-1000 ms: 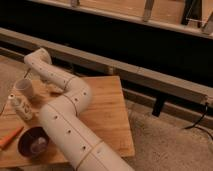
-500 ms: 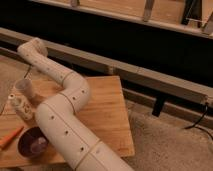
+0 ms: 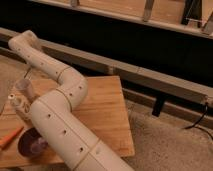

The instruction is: Place the white sponge in the ceramic cup

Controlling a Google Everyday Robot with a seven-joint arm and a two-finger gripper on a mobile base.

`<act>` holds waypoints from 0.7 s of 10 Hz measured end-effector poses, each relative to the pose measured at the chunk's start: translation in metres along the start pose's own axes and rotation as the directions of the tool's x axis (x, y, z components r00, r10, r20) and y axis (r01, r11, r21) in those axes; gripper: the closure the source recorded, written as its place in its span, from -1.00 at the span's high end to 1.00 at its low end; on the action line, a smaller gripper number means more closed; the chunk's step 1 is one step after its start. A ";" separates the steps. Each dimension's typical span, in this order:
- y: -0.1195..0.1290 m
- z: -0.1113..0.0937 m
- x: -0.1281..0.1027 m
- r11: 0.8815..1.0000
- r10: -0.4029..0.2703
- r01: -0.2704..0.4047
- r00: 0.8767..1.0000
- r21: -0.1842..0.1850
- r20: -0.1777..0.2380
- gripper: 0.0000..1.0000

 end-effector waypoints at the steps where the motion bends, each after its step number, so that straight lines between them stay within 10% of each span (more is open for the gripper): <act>1: 0.000 -0.013 -0.006 1.000 -0.010 0.010 1.000 0.013 0.011 -1.00; 7: 0.045 -0.081 -0.018 0.995 -0.044 0.030 0.989 0.097 0.145 -1.00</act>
